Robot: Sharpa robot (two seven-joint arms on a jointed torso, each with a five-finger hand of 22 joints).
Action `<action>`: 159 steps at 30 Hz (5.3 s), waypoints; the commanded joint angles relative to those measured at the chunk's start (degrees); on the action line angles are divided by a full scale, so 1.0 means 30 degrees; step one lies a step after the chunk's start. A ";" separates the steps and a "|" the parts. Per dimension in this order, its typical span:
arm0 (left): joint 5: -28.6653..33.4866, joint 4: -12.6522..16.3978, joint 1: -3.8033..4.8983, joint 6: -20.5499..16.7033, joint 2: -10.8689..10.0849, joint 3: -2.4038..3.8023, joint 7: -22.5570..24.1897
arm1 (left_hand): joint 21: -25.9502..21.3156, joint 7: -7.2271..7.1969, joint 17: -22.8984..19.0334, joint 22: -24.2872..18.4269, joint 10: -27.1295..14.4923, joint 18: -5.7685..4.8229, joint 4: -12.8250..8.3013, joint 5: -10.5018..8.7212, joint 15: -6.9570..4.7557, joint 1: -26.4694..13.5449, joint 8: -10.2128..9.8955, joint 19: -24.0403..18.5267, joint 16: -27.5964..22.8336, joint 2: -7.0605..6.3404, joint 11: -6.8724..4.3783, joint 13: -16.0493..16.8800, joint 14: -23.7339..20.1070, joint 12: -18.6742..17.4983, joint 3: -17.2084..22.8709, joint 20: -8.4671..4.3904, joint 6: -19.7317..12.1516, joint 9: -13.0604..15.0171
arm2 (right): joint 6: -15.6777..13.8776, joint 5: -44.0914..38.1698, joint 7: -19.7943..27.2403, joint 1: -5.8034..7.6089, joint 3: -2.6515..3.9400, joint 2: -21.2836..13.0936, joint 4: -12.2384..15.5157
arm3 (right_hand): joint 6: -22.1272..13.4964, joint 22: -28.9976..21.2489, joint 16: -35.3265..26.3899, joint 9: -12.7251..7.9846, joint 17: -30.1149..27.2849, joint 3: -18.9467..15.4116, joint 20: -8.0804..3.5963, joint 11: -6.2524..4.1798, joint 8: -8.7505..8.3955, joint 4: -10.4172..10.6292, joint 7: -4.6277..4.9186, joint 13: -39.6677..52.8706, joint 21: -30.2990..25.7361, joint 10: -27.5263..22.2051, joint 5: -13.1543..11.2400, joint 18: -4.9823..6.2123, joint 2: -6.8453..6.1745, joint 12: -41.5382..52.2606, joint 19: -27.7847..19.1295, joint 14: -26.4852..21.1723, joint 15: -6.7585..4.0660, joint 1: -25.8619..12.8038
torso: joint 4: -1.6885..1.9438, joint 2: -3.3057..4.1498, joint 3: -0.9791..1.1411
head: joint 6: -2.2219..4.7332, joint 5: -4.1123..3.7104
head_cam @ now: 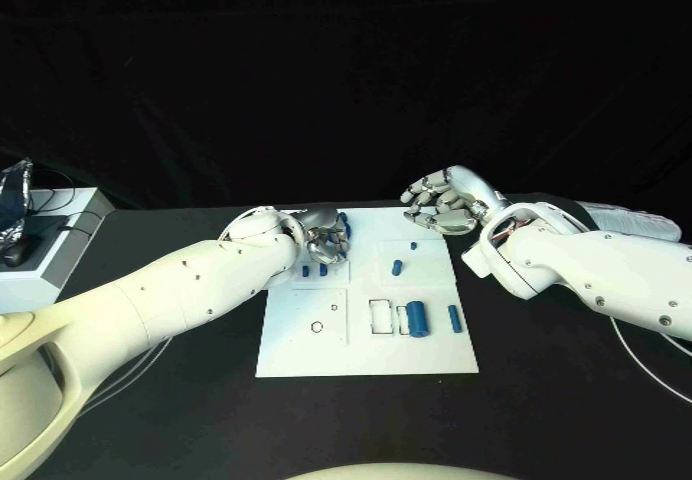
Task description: Assemble the parts on the task board
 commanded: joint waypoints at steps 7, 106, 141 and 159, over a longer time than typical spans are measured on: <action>-0.0068 -0.0043 0.0020 0.0264 0.0109 0.0005 -0.0001 | 0.0197 -0.0048 -0.0001 0.0096 0.0077 0.0009 0.0004 -0.0004 0.0006 0.0205 0.0016 0.0090 0.0126 0.0075 0.0020 -0.0028 0.0086 -0.0136 0.0207 0.0048 0.0133 -0.0031 | -0.0020 -0.0103 0.0257 0.0022 0.0016 -0.0008 0.0059 | -0.0005 0.3070 -0.0030 0.0017 0.1232 0.0001 0.0141 0.0077 -0.0076 0.0119 0.0105 -0.0012 -0.0105 -0.0028 0.0030 -0.0030 -0.0094 -0.0066 0.0665 0.1213 0.0122 0.0012 | 0.0007 0.0015 0.0018 | -0.0002 -0.0018; 0.1721 0.1736 0.0002 -0.2006 -0.1879 0.0117 0.1199 | 0.4222 -0.0407 0.2274 0.4028 0.2865 -0.0681 -0.0729 0.0043 -0.0578 0.0617 0.0333 0.2316 0.1857 0.1079 -0.0623 0.0249 0.2135 -0.0566 0.1302 -0.0472 0.2121 0.0292 | -0.0036 -0.0082 0.0264 0.0098 0.0039 -0.0274 0.0194 | 0.0025 0.3084 -0.0032 0.0032 0.1213 -0.0063 0.0165 0.0078 -0.0083 0.0189 0.0098 -0.0283 -0.0085 0.0147 0.0024 -0.0033 -0.0057 -0.0267 0.0681 0.1209 0.0133 -0.0067 | 0.0119 -0.0037 0.0021 | -0.0225 -0.0034; 0.1376 0.1485 -0.0207 -0.1665 -0.2735 0.0348 0.1132 | 0.4259 -0.0401 0.2292 0.4056 0.2891 -0.0688 -0.0737 0.0043 -0.0576 0.0580 0.0300 0.2339 0.1862 0.1068 -0.0617 0.0245 0.2177 -0.0662 0.1347 -0.0482 0.2137 0.0298 | -0.0037 -0.0098 0.0300 0.0094 0.0039 -0.0311 0.0176 | 0.0025 0.3084 -0.0032 0.0032 0.1213 -0.0063 0.0165 0.0078 -0.0083 0.0189 0.0098 -0.0283 -0.0085 0.0147 0.0024 -0.0033 -0.0057 -0.0267 0.0681 0.1209 0.0133 -0.0067 | 0.0104 -0.0023 0.0042 | -0.0371 0.0154; 0.1625 0.1532 -0.0266 -0.1462 -0.2735 0.0303 0.1153 | 0.4248 -0.0397 0.2309 0.4040 0.2894 -0.0684 -0.0736 0.0038 -0.0574 0.0561 0.0284 0.2322 0.1865 0.1060 -0.0612 0.0243 0.2190 -0.0696 0.1357 -0.0483 0.2133 0.0298 | -0.0035 -0.0098 0.0305 0.0094 0.0039 -0.0303 0.0187 | 0.0021 0.3079 -0.0026 0.0034 0.1222 -0.0079 0.0165 0.0073 -0.0096 0.0174 0.0094 -0.0393 -0.0106 0.0210 0.0036 -0.0029 -0.0065 -0.0349 0.0680 0.1211 0.0127 -0.0047 | 0.0124 -0.0039 0.0014 | -0.0349 0.0151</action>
